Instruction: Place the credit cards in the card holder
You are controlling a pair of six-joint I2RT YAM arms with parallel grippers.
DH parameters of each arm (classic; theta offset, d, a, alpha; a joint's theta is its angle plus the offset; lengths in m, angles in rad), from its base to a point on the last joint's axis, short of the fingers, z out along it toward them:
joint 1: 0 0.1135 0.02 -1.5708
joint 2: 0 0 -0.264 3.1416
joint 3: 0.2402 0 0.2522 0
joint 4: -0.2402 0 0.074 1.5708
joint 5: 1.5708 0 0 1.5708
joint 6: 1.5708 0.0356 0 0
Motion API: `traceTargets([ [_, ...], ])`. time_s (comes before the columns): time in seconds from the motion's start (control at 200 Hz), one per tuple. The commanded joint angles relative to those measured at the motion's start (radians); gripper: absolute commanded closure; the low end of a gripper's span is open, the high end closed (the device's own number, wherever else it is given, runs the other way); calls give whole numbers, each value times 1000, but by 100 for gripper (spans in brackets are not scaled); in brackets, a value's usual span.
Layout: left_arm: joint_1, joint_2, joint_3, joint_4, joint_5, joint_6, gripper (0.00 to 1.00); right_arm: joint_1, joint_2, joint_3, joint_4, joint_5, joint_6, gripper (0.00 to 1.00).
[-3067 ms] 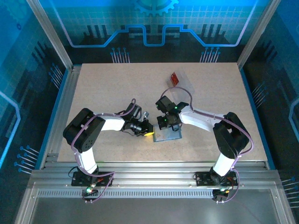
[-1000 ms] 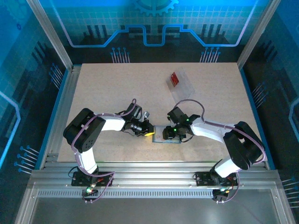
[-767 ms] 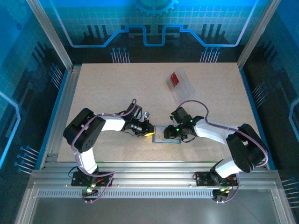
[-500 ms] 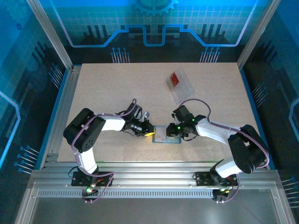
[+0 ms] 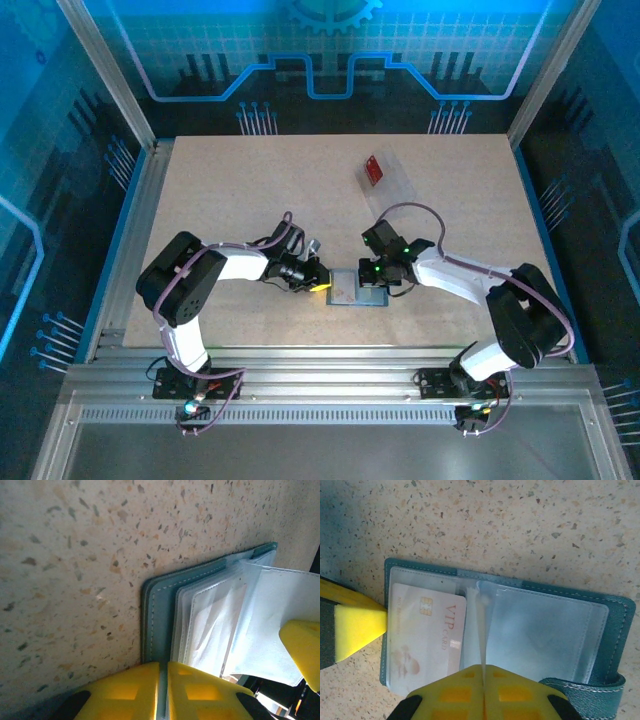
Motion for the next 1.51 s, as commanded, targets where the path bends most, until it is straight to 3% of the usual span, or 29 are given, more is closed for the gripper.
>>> traceTargets([
  [0.0,-13,26,15,-13,11,6,85,24,10,28,-36,26,-4,89],
  [0.455,-11,-14,-7,18,31,-26,84,57,67,72,85,-122,41,73],
  [0.986,110,-234,-144,36,-15,-99,65,93,245,146,194,-211,75,60],
  [1.101,118,-236,-151,45,-14,-103,62,94,225,150,186,-202,62,60],
  [1.326,119,-223,-161,101,18,-121,56,86,138,266,-12,-68,-42,52],
  [1.501,118,-279,-175,105,2,-102,52,20,131,373,-123,-9,-127,51],
])
